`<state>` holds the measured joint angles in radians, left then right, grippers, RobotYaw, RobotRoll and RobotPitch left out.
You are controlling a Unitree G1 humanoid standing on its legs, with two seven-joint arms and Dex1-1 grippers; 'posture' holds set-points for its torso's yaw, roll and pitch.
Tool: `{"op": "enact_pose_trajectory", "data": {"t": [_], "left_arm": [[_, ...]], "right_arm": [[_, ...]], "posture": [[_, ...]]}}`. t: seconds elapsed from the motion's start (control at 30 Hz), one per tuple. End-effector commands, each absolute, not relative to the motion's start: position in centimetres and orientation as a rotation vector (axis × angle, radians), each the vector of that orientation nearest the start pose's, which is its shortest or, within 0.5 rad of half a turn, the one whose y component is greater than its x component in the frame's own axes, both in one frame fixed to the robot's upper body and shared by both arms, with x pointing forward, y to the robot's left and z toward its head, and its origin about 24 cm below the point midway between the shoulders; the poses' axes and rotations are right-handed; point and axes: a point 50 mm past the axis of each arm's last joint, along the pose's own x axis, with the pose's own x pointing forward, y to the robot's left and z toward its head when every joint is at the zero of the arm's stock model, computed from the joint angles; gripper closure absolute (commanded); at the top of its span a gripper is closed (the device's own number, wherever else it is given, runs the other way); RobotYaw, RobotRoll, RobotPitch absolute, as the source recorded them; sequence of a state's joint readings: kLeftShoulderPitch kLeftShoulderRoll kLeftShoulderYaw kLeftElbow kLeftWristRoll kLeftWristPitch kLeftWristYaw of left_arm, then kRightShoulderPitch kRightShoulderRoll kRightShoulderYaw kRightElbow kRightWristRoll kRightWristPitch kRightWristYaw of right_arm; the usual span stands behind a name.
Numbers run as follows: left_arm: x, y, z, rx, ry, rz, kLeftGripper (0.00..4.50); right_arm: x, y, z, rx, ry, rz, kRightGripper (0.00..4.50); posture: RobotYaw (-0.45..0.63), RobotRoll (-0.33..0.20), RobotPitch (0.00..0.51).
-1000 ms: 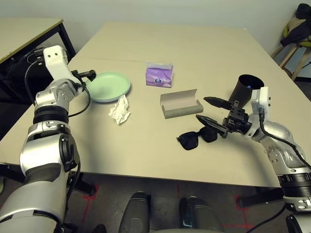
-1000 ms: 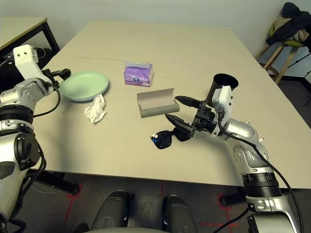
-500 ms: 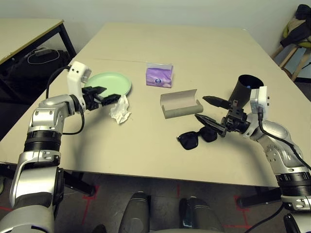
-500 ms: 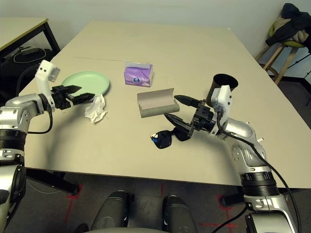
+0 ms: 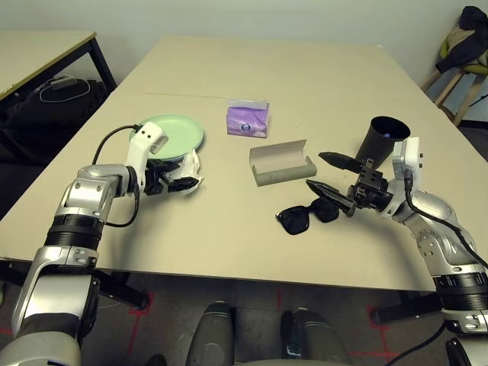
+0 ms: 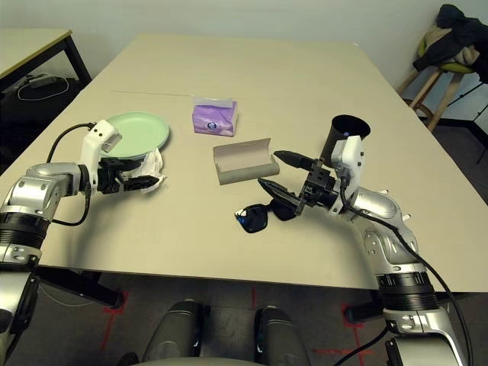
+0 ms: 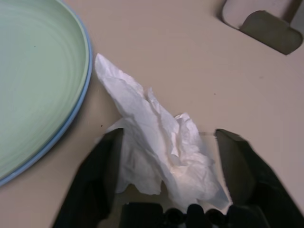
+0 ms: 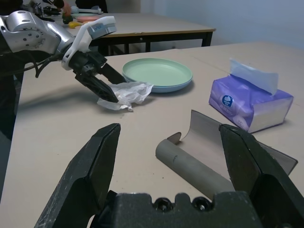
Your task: Organize and tidy the items on the table.
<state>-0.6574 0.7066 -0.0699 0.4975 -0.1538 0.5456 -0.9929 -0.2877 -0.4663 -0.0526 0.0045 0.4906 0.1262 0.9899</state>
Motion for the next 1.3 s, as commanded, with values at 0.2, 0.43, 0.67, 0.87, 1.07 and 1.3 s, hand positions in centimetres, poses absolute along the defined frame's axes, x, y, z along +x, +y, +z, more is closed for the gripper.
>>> {"op": "enact_pose_trajectory", "data": {"t": [0.2, 0.43, 0.67, 0.87, 1.07, 1.3], "left_arm": [[33.3, 26.4, 12.0, 0.248, 0.594, -0.667, 4.19], [33.1, 26.7, 12.9, 0.227, 0.603, -0.669, 4.46], [33.3, 26.6, 15.4, 0.099, 0.534, -0.694, 4.46], [35.2, 25.5, 19.9, -0.177, 0.215, -0.660, 4.46], [37.7, 26.1, 21.6, -0.098, 0.021, -0.455, 4.46], [39.3, 26.9, 21.7, 0.044, -0.027, -0.273, 4.46]], "right_arm": [[27.8, -18.6, 13.7, -0.064, -0.176, 1.010, 0.00], [28.0, -18.6, 13.8, -0.064, -0.179, 1.009, 0.00], [28.0, -18.7, 13.6, -0.063, -0.181, 1.003, 0.00], [28.1, -18.9, 13.5, -0.062, -0.182, 0.996, 0.00], [28.2, -18.9, 13.5, -0.067, -0.184, 0.999, 0.00], [28.1, -18.7, 13.7, -0.086, -0.190, 1.009, 0.00]], "posture": [[0.17, 0.000, 0.046], [0.17, 0.000, 0.044], [0.16, 0.000, 0.037], [0.16, 0.000, 0.034], [0.16, 0.000, 0.032], [0.16, 0.000, 0.027]]}}
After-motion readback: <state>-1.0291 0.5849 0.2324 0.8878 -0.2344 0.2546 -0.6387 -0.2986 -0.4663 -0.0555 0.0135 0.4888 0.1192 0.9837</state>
